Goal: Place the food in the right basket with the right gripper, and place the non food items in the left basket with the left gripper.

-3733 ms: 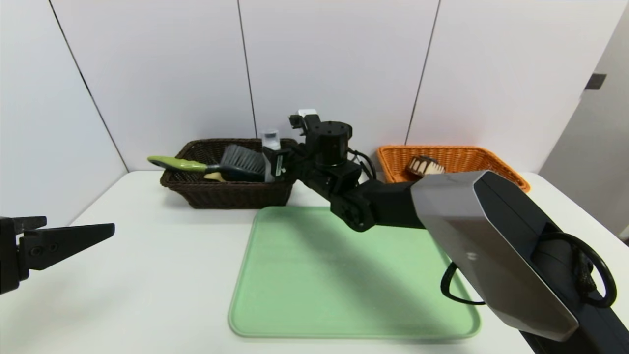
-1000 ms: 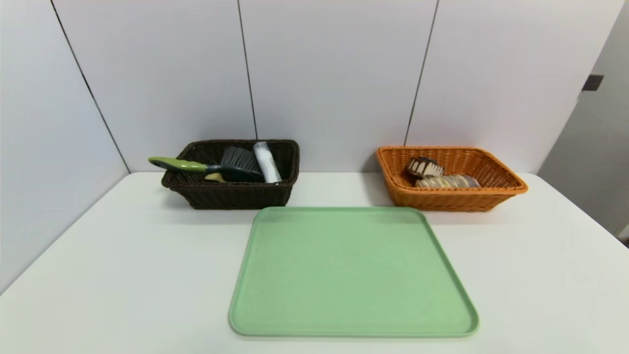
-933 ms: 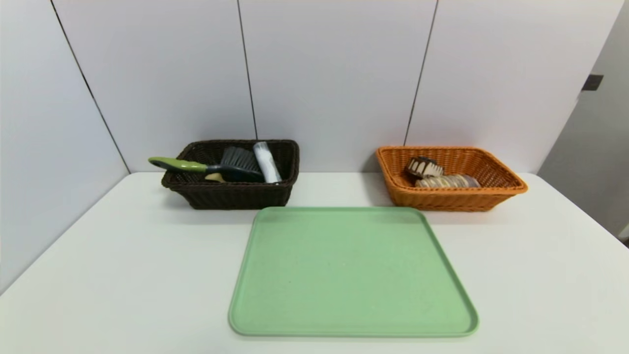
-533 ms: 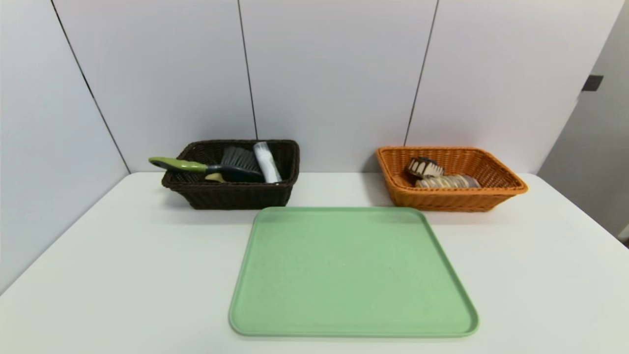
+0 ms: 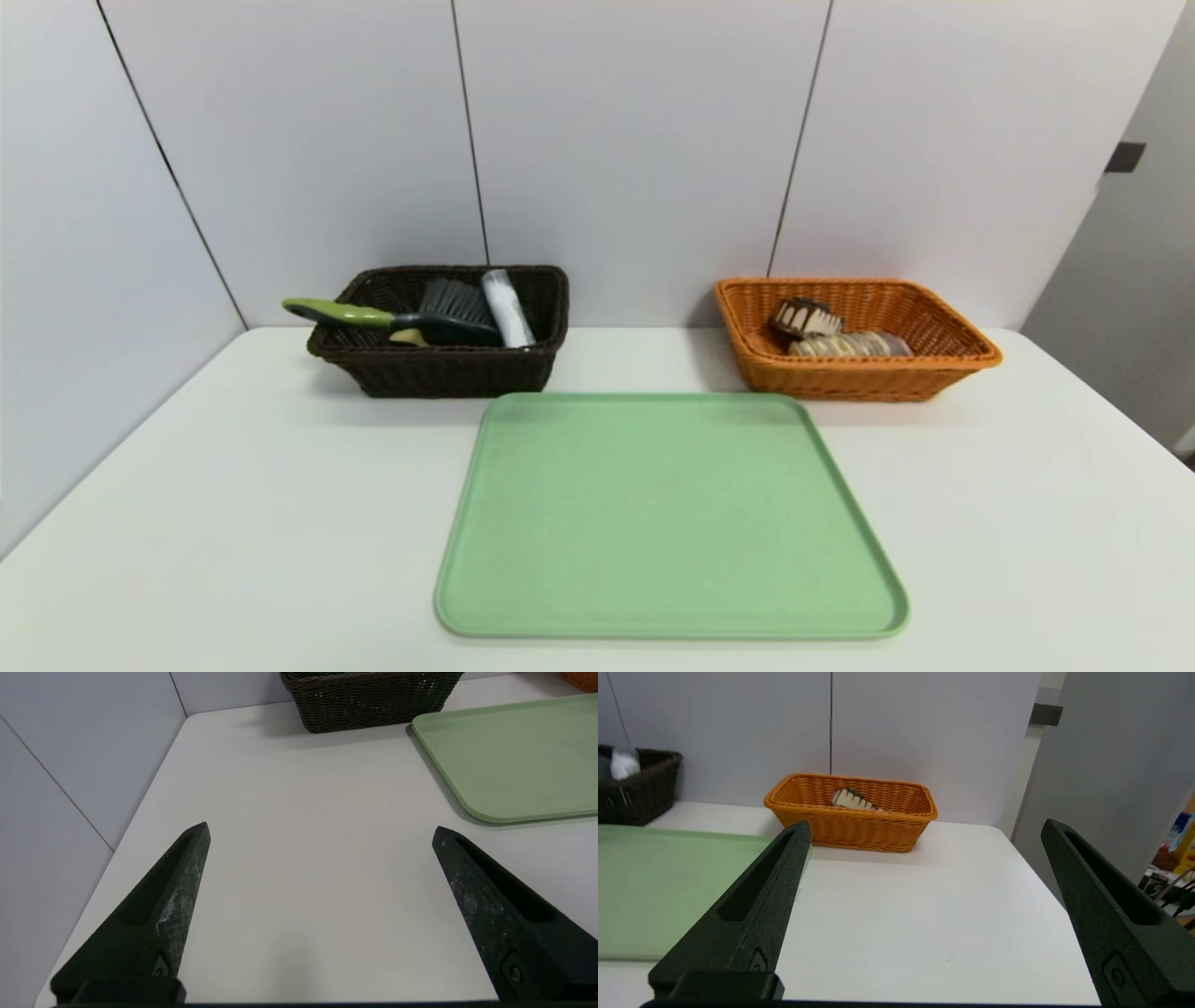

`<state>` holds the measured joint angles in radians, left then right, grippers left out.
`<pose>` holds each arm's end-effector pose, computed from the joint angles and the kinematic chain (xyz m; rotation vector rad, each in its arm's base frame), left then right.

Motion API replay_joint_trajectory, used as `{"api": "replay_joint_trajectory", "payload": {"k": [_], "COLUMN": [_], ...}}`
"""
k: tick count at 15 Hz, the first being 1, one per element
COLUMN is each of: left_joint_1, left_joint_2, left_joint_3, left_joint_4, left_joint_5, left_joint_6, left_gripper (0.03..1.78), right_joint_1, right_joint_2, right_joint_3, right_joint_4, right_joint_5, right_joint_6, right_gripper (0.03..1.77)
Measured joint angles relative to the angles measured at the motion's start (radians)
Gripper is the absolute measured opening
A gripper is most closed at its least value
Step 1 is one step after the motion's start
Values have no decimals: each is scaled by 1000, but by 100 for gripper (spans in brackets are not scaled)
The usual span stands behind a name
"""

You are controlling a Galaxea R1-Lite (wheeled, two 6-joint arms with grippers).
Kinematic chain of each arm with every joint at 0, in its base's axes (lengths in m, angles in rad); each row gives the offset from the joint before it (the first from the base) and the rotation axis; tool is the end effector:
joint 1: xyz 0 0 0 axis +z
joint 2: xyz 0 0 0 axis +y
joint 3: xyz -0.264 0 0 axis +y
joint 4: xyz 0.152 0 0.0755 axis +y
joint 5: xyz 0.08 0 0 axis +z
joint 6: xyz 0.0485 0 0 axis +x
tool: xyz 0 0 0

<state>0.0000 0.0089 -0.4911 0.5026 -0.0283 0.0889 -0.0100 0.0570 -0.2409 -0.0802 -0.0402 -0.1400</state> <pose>-0.0359 -0.0014 0.1371 0.0886 0.0191 -0.0292 -0.0040 -0.0019 0.1506 -0.1352 -0.2602 -0.0683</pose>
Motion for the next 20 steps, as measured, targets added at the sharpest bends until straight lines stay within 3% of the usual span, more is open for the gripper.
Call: {"api": "replay_joint_trajectory", "payload": {"k": [3,6,9,10,11,15,20], "left_joint_1": [0,0,0,0,0,0,0], "left_joint_2": [-7,-8,-8,-8,-8,-9,-9], "left_joint_3": [118,293,457,474,483,490,491], "left_joint_4": [-103,-312,-544,-571,-573,-526,-527], "left_joint_5": [1,2,1,-2,-3,1,3], "left_joint_6": [25,59,128,132,120,19,-8], "left_gripper": [169,169,169,169,169,169,169], "right_joint_1": [2,2,2,2,2,3,4], "right_joint_2": [-45,-57,-59,-59,-59,-59,-59], "right_joint_3": [113,219,238,240,240,238,240], "right_joint_4": [-159,-351,-241,-177,-112,100,83], "right_joint_5": [4,7,2,-4,-6,75,67], "right_joint_6": [-59,-83,-77,-76,-69,16,55], "right_gripper": [170,170,170,170,170,171,171]}}
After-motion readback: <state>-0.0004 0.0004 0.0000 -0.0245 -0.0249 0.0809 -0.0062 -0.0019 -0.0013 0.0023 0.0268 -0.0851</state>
